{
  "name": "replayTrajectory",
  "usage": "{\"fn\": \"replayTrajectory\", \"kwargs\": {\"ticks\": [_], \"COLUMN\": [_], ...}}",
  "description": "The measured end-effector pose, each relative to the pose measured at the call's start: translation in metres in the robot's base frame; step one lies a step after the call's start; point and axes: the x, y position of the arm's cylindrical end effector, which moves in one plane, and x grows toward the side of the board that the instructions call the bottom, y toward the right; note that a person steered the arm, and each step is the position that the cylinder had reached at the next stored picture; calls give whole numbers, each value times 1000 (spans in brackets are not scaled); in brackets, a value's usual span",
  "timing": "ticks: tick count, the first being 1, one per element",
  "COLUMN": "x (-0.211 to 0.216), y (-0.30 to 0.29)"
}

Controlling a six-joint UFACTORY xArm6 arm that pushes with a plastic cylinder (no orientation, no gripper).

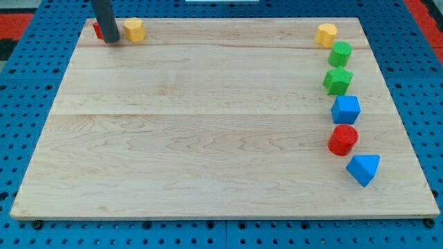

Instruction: Slide red star closer to yellow hexagon

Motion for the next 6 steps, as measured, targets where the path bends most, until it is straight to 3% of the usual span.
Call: {"fn": "replayTrajectory", "kwargs": {"ticks": [2, 6], "x": [-9, -25], "y": [-85, -53]}}
